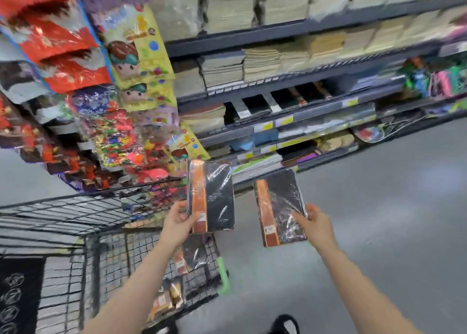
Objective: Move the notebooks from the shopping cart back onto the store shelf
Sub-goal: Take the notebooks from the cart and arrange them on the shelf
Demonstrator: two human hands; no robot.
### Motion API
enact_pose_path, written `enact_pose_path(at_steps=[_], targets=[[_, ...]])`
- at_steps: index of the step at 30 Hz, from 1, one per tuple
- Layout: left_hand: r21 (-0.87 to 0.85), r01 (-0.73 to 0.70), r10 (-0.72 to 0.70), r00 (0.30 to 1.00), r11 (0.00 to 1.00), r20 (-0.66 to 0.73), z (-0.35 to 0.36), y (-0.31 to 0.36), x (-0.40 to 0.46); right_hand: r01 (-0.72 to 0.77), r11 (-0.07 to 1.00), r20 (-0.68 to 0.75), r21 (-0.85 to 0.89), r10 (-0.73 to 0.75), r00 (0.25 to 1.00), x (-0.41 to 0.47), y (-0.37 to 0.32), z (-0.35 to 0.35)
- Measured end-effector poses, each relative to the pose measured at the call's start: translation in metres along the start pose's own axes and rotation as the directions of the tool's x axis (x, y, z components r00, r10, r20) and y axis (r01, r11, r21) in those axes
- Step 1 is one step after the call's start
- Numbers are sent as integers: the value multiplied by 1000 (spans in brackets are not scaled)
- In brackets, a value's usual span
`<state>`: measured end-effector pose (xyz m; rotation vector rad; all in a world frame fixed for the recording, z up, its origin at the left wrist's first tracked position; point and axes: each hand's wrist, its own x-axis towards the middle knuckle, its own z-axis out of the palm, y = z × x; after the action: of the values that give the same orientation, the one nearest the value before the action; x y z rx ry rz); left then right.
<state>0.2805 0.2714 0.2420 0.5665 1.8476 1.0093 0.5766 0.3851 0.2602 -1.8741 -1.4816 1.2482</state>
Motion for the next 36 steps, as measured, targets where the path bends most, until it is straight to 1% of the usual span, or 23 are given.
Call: enact_pose_path(at_steps=[3,7,9,12,14,18,20,24,29,33,36], targets=[[-18,-38,37,998,999,-52,74,35,-13,-34,999,-14,-3,34,999,32,11,-62],[-39,-58,57,998,998,-39,155,70,-4,-61,997,-17,-48,60,998,73,24,-130],[-25,-62,62,998,998,-33,182,86,5,-79,995,-31,-60,78,997,95,32,-155],[0,-69,69,997,998,-31,209,101,29,-109,994,-21,-11,109,994,128,39,-182],[21,-61,61,998,998,-14,223,111,47,-125,992,-9,0,125,992,153,40,-195],[33,-62,62,998,998,22,252,135,89,-141,988,2,-64,142,990,206,32,-211],[11,-59,59,998,998,24,268,150,115,-148,986,6,-74,149,989,232,27,-216],[36,-92,89,993,995,72,301,194,163,-175,980,6,-91,176,984,283,12,-230],[63,-140,134,987,988,89,338,234,207,-171,983,12,-73,172,985,340,-8,-248],[22,-117,116,992,993,51,356,242,225,-128,990,62,-61,132,989,388,-21,-263],[-28,-78,77,997,997,-27,373,241,225,-96,994,143,-60,103,984,420,-29,-273]])
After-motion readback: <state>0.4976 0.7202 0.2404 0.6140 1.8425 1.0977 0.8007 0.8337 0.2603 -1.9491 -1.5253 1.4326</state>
